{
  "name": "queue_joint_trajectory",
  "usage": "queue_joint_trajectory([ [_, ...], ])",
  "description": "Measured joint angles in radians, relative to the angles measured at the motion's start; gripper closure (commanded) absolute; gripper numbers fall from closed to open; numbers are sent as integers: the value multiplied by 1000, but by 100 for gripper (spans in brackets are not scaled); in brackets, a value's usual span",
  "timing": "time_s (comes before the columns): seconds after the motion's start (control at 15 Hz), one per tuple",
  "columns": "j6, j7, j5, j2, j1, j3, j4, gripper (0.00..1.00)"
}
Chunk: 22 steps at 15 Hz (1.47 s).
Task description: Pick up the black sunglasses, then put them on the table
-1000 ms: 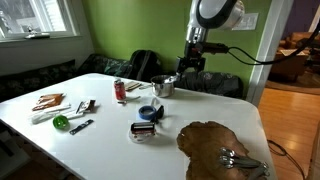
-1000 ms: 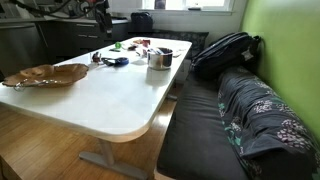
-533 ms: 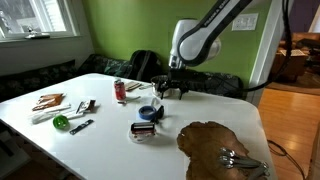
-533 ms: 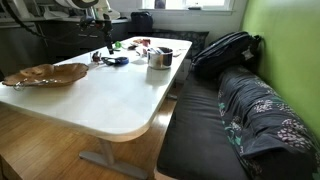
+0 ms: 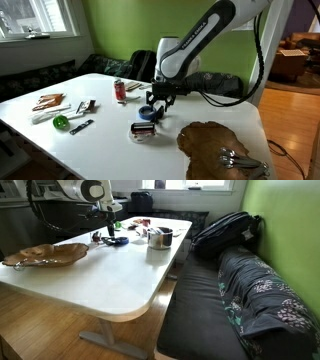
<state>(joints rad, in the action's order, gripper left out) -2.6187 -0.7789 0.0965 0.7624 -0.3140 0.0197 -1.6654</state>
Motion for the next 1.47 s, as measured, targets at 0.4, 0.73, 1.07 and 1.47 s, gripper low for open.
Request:
queue_joint_trajectory([
  [0.4, 65, -20, 0, 53, -3, 0, 95, 100],
  [0.73, 161, -10, 0, 26, -4, 11, 120, 99],
  [1.07, 433, 154, 16, -125, 43, 61, 47, 99],
  [1.47, 600, 192, 76, -292, 68, 70, -219, 99],
])
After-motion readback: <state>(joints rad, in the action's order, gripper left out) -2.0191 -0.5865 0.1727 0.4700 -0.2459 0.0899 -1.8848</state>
